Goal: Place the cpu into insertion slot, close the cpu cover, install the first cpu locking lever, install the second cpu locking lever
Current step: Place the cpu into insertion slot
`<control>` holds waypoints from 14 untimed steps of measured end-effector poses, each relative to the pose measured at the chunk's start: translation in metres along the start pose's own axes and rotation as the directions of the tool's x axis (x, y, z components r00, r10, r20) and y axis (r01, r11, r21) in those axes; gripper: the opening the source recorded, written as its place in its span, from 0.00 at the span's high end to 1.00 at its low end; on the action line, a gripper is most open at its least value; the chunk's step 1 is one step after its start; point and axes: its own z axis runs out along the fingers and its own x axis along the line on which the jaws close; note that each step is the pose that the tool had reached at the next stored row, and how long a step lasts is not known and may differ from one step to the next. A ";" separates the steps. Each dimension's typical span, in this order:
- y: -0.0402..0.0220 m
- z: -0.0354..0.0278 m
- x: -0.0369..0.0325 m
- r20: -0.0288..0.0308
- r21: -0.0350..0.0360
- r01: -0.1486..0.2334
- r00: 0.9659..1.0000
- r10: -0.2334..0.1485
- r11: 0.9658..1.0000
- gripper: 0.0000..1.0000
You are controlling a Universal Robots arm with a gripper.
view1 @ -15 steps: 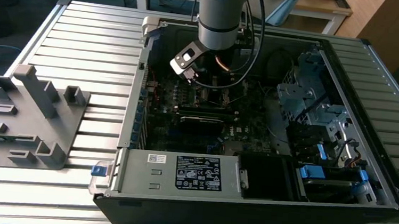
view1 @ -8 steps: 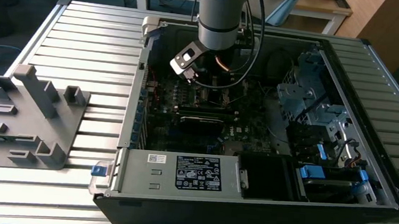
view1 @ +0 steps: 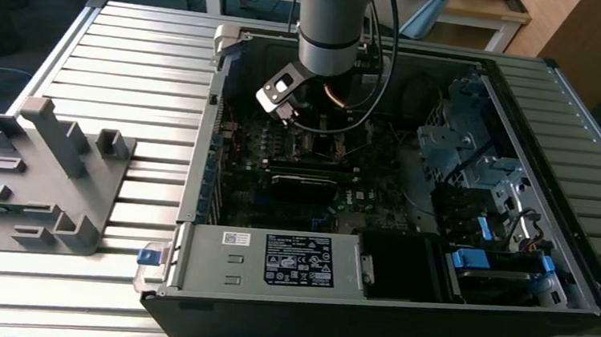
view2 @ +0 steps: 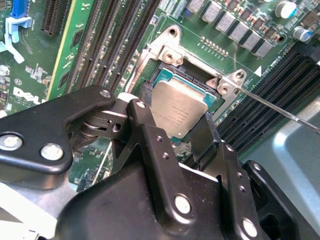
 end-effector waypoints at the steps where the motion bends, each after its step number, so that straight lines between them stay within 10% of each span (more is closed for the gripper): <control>1: 0.0000 0.0003 0.0000 0.000 0.000 0.000 1.000 0.000 1.000 0.46; 14: 0.0000 0.0016 0.0001 -0.001 -0.001 0.000 1.000 0.000 1.000 0.45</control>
